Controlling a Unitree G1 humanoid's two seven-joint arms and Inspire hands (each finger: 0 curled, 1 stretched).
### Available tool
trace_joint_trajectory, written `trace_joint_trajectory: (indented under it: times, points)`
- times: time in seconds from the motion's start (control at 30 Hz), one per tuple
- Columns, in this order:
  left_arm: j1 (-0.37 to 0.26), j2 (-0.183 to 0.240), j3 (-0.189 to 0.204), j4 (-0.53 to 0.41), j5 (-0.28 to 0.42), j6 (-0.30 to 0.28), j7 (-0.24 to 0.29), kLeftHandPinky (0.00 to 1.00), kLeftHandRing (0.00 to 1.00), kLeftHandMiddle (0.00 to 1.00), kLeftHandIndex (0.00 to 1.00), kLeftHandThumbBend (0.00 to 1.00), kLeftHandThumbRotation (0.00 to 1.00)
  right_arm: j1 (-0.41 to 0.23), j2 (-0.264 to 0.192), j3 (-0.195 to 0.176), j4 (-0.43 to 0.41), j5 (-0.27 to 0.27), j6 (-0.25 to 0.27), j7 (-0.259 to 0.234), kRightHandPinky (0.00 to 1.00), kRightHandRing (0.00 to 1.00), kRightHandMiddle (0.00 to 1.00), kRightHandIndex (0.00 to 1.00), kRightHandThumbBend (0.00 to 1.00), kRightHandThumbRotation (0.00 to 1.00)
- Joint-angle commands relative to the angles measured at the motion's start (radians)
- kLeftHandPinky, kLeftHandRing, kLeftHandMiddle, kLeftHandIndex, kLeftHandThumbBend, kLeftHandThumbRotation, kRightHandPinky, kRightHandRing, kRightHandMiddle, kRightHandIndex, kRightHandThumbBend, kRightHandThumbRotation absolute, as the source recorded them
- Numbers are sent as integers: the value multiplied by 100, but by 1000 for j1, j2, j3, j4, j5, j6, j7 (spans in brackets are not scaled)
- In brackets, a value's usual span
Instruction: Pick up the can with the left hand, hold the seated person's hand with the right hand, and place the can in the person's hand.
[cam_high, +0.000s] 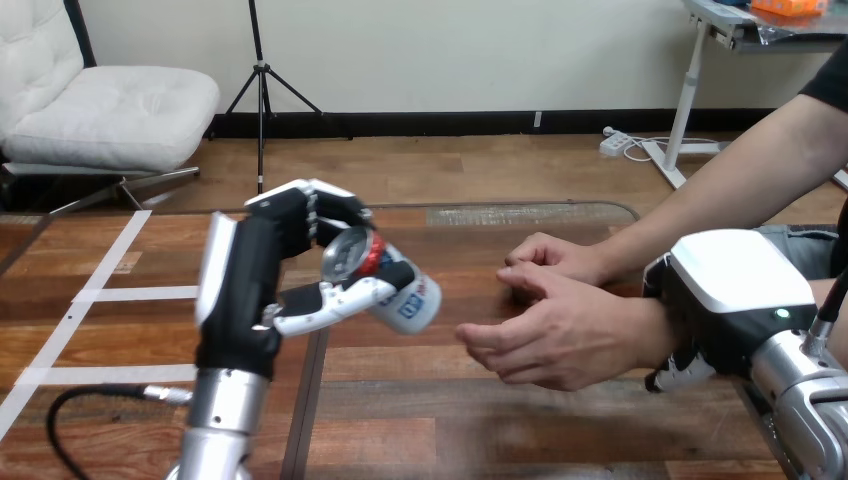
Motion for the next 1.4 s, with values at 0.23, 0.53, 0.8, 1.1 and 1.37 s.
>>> trace_joint_trajectory:
  times: [0.23,0.53,0.8,1.1,1.37]
  points:
    - [-118,-38,-37,-10,26,24,11,38,41,44,44,70,0,-52,-3,-66,-132,6,9,10,10,20,33,50,76,0]
    - [-145,-61,-61,2,27,38,5,39,41,44,44,70,0,-50,-2,-67,-168,0,6,20,10,21,34,50,78,0]
    - [-175,-79,-83,34,33,22,-1,38,41,44,44,70,0,-51,2,-66,-188,2,8,39,14,25,37,51,78,0]
    - [-189,-103,-111,44,40,31,-3,36,40,44,44,72,0,-53,5,-65,-207,1,2,47,16,27,39,52,79,0]
    - [-193,-116,-132,51,51,30,0,35,40,44,44,73,0,-56,10,-64,-216,2,3,52,14,23,35,51,79,0]
